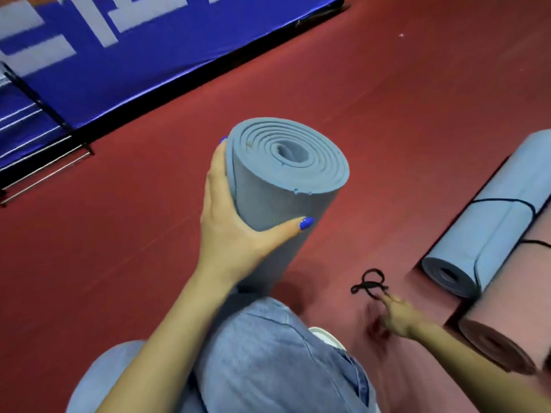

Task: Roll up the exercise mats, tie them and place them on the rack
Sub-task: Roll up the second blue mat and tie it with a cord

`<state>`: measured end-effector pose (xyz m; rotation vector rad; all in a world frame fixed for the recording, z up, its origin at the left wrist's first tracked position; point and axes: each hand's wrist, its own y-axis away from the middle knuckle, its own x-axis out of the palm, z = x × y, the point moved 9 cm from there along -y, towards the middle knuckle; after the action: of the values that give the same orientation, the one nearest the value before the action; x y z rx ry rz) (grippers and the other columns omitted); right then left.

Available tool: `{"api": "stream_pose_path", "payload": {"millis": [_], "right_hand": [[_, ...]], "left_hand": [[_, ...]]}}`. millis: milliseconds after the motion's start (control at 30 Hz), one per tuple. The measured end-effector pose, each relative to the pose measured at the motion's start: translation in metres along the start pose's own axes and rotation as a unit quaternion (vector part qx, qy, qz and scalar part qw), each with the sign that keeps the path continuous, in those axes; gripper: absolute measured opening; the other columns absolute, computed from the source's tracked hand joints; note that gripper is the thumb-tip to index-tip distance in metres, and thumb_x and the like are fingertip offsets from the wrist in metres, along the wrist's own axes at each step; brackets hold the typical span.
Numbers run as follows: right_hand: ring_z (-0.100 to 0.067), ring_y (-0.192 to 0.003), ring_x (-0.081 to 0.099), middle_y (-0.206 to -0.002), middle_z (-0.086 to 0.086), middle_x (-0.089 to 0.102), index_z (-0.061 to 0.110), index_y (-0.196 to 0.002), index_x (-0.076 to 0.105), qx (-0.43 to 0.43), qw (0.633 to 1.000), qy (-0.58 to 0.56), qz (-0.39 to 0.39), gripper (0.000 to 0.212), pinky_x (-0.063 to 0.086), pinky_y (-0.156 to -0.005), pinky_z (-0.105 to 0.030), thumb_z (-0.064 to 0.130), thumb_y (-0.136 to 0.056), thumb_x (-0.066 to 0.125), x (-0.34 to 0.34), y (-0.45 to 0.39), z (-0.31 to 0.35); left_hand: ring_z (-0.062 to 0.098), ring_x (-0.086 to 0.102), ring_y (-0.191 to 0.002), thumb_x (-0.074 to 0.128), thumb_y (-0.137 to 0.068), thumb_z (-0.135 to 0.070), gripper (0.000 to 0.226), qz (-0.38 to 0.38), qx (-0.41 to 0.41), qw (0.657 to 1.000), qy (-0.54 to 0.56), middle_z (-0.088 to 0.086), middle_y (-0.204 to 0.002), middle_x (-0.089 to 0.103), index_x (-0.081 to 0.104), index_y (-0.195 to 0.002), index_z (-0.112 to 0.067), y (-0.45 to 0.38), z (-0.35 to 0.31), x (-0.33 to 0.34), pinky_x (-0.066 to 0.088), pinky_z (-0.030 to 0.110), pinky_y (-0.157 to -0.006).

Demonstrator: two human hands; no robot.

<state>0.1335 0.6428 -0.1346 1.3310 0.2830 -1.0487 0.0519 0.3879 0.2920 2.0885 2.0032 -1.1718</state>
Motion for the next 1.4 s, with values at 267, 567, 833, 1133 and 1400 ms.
{"api": "stream_pose_path", "payload": {"millis": [267,567,833,1133,1400], "right_hand": [[-0.026,-0.143,0.022,-0.157,-0.005,0.019,0.025,-0.149,0.024,0.036,0.999,-0.034,-0.010,0.062,0.026,-0.114,-0.038,0.026,-0.090,0.044,0.010,-0.056,0.019],[-0.031,-0.122,0.050,-0.135,-0.018,0.048,0.008,-0.141,0.024,0.114,0.987,-0.112,-0.002,0.059,0.042,-0.097,-0.037,0.020,-0.087,0.045,0.041,-0.056,-0.003],[-0.026,-0.120,0.055,-0.133,-0.011,0.055,0.019,-0.142,0.038,0.144,0.981,-0.124,0.047,0.053,0.045,-0.099,-0.034,0.016,-0.090,0.040,0.062,-0.050,-0.013],[-0.028,-0.099,0.060,-0.112,-0.012,0.064,0.008,-0.106,0.061,0.110,0.985,-0.129,0.023,0.030,0.044,-0.075,-0.026,0.032,-0.093,0.047,0.049,-0.022,0.020],[-0.001,-0.055,0.043,-0.060,0.012,0.052,0.019,-0.080,0.057,-0.161,0.895,-0.382,-0.166,0.015,0.037,-0.060,-0.024,0.010,-0.092,0.056,-0.136,0.037,0.137]], "left_hand": [[-0.006,0.023,-0.138,0.071,-0.047,-0.069,0.118,0.077,0.039,0.996,-0.034,-0.034,-0.146,0.018,0.014,-0.145,-0.036,0.008,-0.021,0.062,0.026,0.031,-0.114],[-0.001,0.027,-0.139,0.072,-0.049,-0.068,0.116,0.063,0.035,0.997,-0.029,-0.023,-0.149,0.026,0.016,-0.145,-0.035,0.000,-0.015,0.053,0.027,0.032,-0.115],[0.008,0.030,-0.140,0.075,-0.051,-0.065,0.116,0.049,0.032,0.998,-0.019,-0.006,-0.153,0.031,0.017,-0.145,-0.028,-0.005,-0.011,0.044,0.030,0.040,-0.114],[0.005,0.031,-0.139,0.077,-0.051,-0.062,0.119,0.042,0.022,0.999,-0.011,-0.008,-0.153,0.031,0.018,-0.149,-0.026,-0.018,0.002,0.026,0.030,0.031,-0.113],[0.005,0.039,-0.134,0.081,-0.051,-0.053,0.115,-0.080,-0.006,0.995,0.053,-0.009,-0.147,0.040,0.027,-0.148,-0.020,-0.050,0.047,-0.054,0.035,0.037,-0.112]]}}
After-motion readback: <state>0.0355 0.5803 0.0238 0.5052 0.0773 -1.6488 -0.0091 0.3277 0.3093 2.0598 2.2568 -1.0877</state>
